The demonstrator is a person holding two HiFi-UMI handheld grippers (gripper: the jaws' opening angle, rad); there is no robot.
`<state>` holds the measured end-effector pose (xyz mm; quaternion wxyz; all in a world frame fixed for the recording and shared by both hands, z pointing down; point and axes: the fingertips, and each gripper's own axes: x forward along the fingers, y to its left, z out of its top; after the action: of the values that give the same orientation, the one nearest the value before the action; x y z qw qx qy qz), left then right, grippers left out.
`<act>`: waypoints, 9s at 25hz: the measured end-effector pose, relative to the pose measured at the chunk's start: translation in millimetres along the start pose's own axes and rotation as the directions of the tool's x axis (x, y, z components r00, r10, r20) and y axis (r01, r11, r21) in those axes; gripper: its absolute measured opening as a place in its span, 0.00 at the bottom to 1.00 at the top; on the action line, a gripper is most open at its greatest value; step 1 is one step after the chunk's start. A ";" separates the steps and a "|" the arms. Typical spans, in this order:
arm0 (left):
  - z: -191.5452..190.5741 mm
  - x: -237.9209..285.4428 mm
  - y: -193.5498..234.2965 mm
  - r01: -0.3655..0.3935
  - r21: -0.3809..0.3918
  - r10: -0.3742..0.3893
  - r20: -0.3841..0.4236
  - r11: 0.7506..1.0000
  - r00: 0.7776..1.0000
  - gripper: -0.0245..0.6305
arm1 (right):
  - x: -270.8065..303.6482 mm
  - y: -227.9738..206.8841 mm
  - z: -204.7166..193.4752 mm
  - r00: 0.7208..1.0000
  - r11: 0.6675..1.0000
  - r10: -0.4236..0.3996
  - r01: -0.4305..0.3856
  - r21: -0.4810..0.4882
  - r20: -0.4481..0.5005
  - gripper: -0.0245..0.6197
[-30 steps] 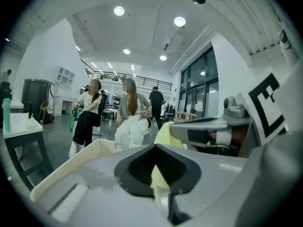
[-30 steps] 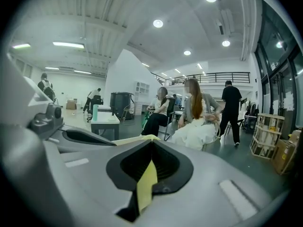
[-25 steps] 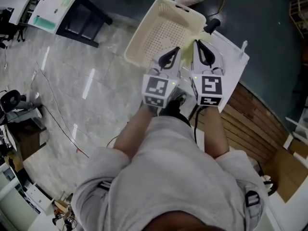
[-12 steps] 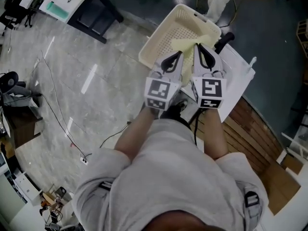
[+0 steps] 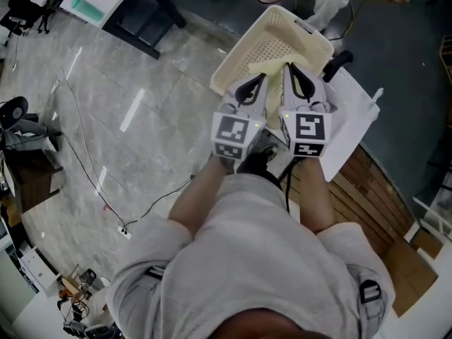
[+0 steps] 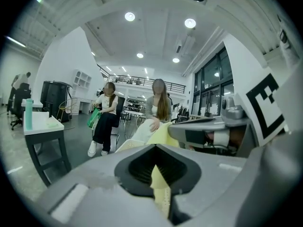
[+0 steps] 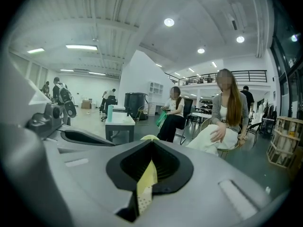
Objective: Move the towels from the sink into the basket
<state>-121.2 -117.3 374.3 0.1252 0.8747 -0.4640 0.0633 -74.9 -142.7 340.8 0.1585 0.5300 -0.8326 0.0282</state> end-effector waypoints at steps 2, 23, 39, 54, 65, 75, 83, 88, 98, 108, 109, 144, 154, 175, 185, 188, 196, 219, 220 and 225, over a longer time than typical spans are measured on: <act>-1.1 2.0 2.5 0.002 -0.004 -0.002 -0.005 1.000 1.000 0.06 | 3.1 0.6 -3.1 1.000 1.000 0.001 -0.001 0.004 -0.013 0.05; -15.5 65.7 38.1 0.019 -0.049 -0.022 -0.077 0.999 0.997 0.06 | 72.5 -29.5 -36.8 0.995 0.998 0.010 -0.003 0.062 -0.104 0.05; -33.0 93.3 60.9 0.022 -0.080 -0.032 -0.129 0.997 0.991 0.06 | 124.3 -40.0 -87.7 0.974 0.995 0.015 0.008 0.104 -0.224 0.05; -32.3 98.4 78.6 0.002 -0.079 -0.013 -0.141 0.997 0.990 0.06 | 163.9 -29.8 -129.8 0.946 0.989 0.057 -0.009 0.150 -0.320 0.05; -34.4 92.2 84.8 -0.012 -0.055 0.003 -0.157 0.998 0.988 0.06 | 183.4 -24.5 -154.2 0.932 0.983 0.063 0.004 0.186 -0.356 0.05; -29.6 91.3 91.0 -0.022 -0.057 0.013 -0.148 0.998 0.989 0.06 | 177.2 -16.3 -132.3 0.945 0.981 0.083 -0.023 0.191 -0.316 0.21; -23.1 88.8 75.4 -0.012 -0.043 0.006 -0.128 0.999 0.992 0.06 | 156.0 -23.9 -103.4 0.967 0.984 0.069 -0.026 0.175 -0.245 0.21; -12.3 82.8 58.5 -0.001 -0.051 -0.005 -0.112 0.999 0.994 0.06 | 135.9 -28.0 -94.3 0.975 0.984 0.060 -0.022 0.177 -0.214 0.17; -11.3 67.7 15.8 0.049 -0.006 -0.049 -0.087 0.999 0.995 0.06 | 81.5 -41.2 -77.8 0.988 0.988 -0.023 0.046 0.144 -0.155 0.05; -8.1 69.9 -57.9 0.180 0.022 -0.178 -0.074 0.983 0.981 0.06 | 7.7 -74.6 -78.3 0.984 0.973 -0.137 0.155 0.172 -0.115 0.05; -8.0 70.3 -65.8 0.195 0.025 -0.193 -0.073 0.980 0.978 0.06 | 0.3 -79.3 -79.8 0.982 0.970 -0.153 0.172 0.174 -0.114 0.05; -102.1 108.9 -277.1 0.512 -0.009 -0.495 -0.272 0.859 0.825 0.06 | -184.4 -190.6 -203.4 0.862 0.819 -0.417 0.493 0.293 -0.287 0.05; -156.1 129.1 -270.5 0.459 -0.028 -0.437 -0.362 0.888 0.823 0.06 | -170.9 -193.2 -252.9 0.879 0.828 -0.346 0.450 0.334 -0.327 0.05; -282.5 187.5 -240.0 0.322 0.094 -0.184 -0.657 0.942 0.731 0.06 | -151.6 -209.3 -323.4 0.904 0.821 -0.231 0.380 0.426 -0.360 0.05; -310.7 189.2 -237.6 0.326 0.080 -0.156 -0.756 0.942 0.636 0.13 | -155.1 -224.3 -330.2 0.903 0.807 -0.233 0.387 0.447 -0.362 0.05; -318.4 188.4 -237.4 0.328 0.063 -0.159 -0.781 0.942 0.604 0.21 | -155.0 -225.4 -330.5 0.904 0.804 -0.236 0.388 0.450 -0.358 0.05; -337.3 191.5 -239.8 0.341 0.043 -0.162 -0.819 0.939 0.551 0.24 | -161.7 -230.7 -332.3 0.895 0.791 -0.250 0.409 0.456 -0.369 0.05; -300.6 187.6 -231.4 0.313 0.142 -0.103 -0.752 0.939 0.651 0.07 | -168.0 -231.5 -313.9 0.897 0.807 -0.268 0.408 0.427 -0.352 0.05; -296.7 186.4 -231.5 0.313 0.143 -0.105 -0.747 0.939 0.657 0.07 | -168.2 -230.2 -312.6 0.897 0.809 -0.266 0.407 0.425 -0.352 0.05; -273.5 183.4 -235.7 0.330 0.156 -0.126 -0.711 0.931 0.692 0.07 | -170.9 -223.4 -305.3 0.897 0.813 -0.271 0.407 0.416 -0.349 0.05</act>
<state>178.3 -60.4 640.9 0.1745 0.8472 -0.2570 0.4309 262.0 -25.4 553.1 0.1383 0.6844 -0.6600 0.2772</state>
